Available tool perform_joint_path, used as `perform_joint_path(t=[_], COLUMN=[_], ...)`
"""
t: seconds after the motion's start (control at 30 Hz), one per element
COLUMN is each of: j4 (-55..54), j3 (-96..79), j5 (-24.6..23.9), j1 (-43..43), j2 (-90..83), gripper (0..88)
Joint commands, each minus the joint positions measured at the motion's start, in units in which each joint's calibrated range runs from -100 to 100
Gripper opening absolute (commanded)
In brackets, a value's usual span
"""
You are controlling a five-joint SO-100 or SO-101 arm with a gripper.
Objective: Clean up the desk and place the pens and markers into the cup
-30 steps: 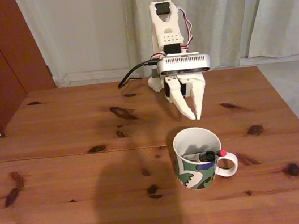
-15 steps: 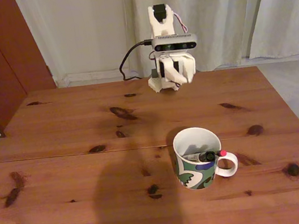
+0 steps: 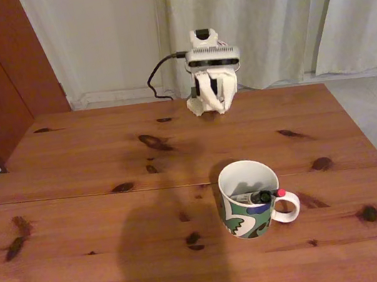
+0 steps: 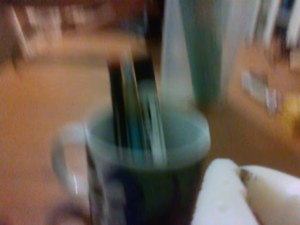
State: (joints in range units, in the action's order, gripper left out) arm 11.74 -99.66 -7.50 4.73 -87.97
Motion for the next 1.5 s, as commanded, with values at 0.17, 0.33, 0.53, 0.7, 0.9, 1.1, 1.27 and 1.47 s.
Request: perform_joint_path(t=[0.17, 0.33, 0.53, 0.7, 0.9, 1.1, 1.27, 1.47], j4=[39.23, 48.69, 59.62, 65.9, 65.9, 65.9, 65.72, 65.64], j3=[0.11, 0.11, 0.11, 0.11, 0.11, 0.11, 0.11, 0.11], j5=[4.09, 4.62, 5.66, 9.28, 9.02, 9.12, 9.12, 9.12], j1=[-0.35, -0.75, -0.43, -0.75, -0.83, -0.11, -0.27, -0.27], j2=[-10.38, -10.21, -10.21, -10.21, -10.21, -10.13, -9.72, -9.72], gripper=[0.8, 0.8, 0.8, 0.8, 0.9, 0.9, 0.9, 0.9])
